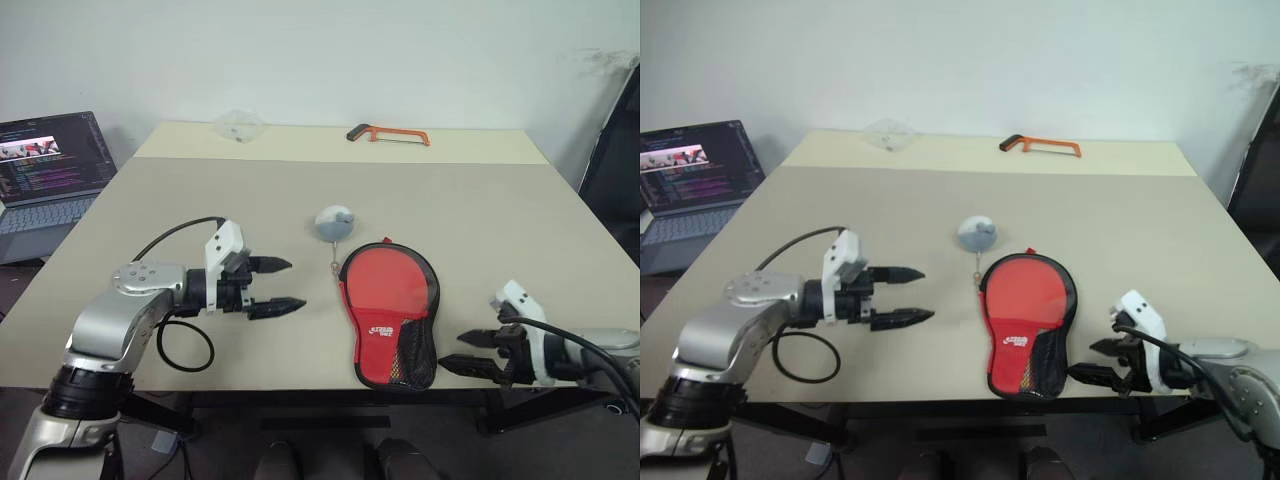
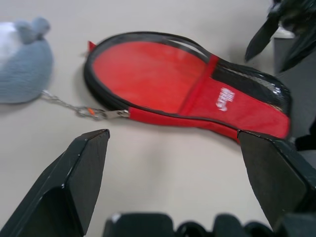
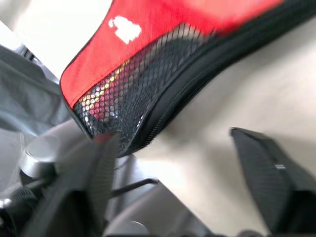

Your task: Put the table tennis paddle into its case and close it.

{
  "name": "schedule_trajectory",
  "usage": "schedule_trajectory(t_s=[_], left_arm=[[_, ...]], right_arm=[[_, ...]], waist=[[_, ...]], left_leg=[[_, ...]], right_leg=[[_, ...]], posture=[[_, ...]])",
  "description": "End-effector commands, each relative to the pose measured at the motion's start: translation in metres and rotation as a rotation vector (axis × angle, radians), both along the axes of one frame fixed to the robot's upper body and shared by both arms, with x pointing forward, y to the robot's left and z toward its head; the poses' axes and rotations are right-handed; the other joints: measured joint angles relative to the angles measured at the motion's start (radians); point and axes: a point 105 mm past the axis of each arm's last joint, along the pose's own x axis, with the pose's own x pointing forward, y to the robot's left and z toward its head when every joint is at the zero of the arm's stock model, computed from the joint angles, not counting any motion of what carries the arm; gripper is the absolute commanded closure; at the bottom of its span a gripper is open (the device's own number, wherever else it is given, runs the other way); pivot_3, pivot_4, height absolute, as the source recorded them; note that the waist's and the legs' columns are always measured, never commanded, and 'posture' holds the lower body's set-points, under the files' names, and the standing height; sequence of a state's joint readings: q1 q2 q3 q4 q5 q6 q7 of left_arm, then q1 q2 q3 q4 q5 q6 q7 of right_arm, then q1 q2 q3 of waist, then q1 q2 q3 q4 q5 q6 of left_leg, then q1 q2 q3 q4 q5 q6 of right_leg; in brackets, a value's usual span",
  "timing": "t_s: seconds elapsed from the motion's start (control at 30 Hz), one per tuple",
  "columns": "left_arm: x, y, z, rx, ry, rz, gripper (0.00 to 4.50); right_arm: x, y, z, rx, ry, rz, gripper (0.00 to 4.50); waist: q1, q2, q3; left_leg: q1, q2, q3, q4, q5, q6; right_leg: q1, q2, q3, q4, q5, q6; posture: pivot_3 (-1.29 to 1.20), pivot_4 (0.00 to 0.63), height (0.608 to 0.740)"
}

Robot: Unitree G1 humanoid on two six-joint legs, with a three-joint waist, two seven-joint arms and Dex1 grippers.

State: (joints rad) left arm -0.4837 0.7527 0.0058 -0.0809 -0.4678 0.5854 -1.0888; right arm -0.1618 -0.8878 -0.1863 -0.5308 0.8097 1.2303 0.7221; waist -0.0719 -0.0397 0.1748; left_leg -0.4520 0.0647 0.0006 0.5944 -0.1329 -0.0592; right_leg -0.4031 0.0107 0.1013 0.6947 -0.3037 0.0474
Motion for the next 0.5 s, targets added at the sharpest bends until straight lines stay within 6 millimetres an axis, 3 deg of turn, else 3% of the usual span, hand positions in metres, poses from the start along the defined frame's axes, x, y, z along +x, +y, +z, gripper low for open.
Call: schedule_trajectory(t_s=[0.03, 0.1, 0.23, 0.37, 0.5], left_arm=[[0.021, -0.002, 0.021, -0.026, -0.094, 0.07, 0.0], [0.03, -0.005, 0.023, -0.026, -0.108, 0.088, 0.0], [0.053, -0.011, 0.023, 0.0, -0.12, 0.138, 0.0], [0.096, -0.026, 0.024, 0.029, -0.167, 0.222, 0.0], [0.119, -0.04, 0.033, -0.003, -0.214, 0.247, 0.0]], right_arm=[[0.025, 0.016, 0.04, 0.055, -0.258, 0.041, 0.06], [0.046, 0.028, 0.045, 0.081, -0.333, -0.007, 0.06], [0.085, 0.053, 0.034, 0.03, -0.464, -0.12, 0.06], [0.117, 0.083, -0.01, -0.006, -0.461, -0.219, 0.06], [0.128, 0.094, -0.034, 0.014, -0.414, -0.283, 0.06]], waist=[[-0.002, 0.0, 0.0], [-0.007, 0.0, 0.0], [-0.009, -0.001, 0.0], [0.007, -0.001, 0.0], [0.02, -0.001, 0.0]], left_leg=[[0.0, 0.0, 0.0, 0.0, 0.0, 0.0], [0.0, 0.0, -0.001, 0.001, 0.0, 0.0], [-0.001, 0.0, -0.001, 0.0, 0.0, 0.0], [-0.002, 0.0, -0.001, 0.0, 0.0, 0.0], [-0.004, 0.0, 0.0, 0.0, 0.0, 0.0]], right_leg=[[0.0, 0.001, 0.0, 0.0, 0.001, 0.002], [0.0, 0.001, 0.001, 0.0, 0.004, 0.005], [-0.001, 0.002, 0.0, 0.001, 0.005, 0.006], [-0.001, 0.002, -0.001, 0.001, 0.004, 0.005], [-0.002, 0.001, 0.0, 0.0, 0.005, 0.005]], posture=[[0.0, 0.15, 0.74], [0.0, 0.15, 0.74], [0.0, 0.15, 0.74], [0.0, 0.15, 0.74], [0.0, 0.15, 0.74]])
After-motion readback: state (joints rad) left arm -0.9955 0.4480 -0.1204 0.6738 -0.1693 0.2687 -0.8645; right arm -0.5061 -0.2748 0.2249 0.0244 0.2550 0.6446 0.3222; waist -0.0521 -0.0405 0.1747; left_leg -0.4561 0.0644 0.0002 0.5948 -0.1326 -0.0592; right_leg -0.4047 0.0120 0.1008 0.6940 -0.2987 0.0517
